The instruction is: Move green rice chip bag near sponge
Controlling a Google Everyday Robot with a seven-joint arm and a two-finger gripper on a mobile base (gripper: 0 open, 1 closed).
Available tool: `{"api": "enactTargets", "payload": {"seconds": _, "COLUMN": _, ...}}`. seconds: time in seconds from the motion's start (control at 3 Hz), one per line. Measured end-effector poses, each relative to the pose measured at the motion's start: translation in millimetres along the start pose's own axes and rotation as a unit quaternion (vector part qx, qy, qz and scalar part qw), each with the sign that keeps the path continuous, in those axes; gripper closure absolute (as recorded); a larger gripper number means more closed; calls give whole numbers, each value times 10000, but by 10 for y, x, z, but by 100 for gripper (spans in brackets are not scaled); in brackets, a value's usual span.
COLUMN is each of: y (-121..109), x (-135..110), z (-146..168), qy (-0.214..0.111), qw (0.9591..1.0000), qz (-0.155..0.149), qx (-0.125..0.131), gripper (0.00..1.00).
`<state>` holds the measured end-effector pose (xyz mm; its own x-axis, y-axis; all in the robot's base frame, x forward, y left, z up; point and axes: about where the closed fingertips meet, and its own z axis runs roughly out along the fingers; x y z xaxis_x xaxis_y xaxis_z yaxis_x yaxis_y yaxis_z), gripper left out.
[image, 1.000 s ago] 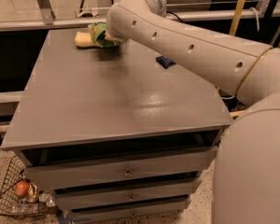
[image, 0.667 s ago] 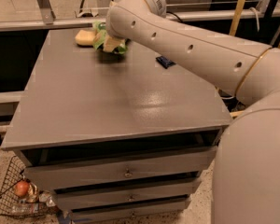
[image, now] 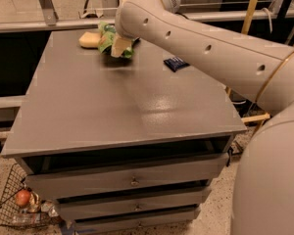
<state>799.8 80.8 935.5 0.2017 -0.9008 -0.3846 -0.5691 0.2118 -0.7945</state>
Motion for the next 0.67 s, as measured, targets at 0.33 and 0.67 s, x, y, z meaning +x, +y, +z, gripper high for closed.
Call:
{"api": "enactTargets", "payload": {"seconds": 0.33, "y": -99, "x": 91, "z": -255, "qy": 53, "qw": 10000, "qz": 78, "qx": 31, "gripper": 0}}
{"api": "enactTargets", "payload": {"seconds": 0.67, "y": -163, "x": 300, "z": -544, "qy": 186, "qw": 9994, "qz": 286, "qx": 71, "gripper": 0}}
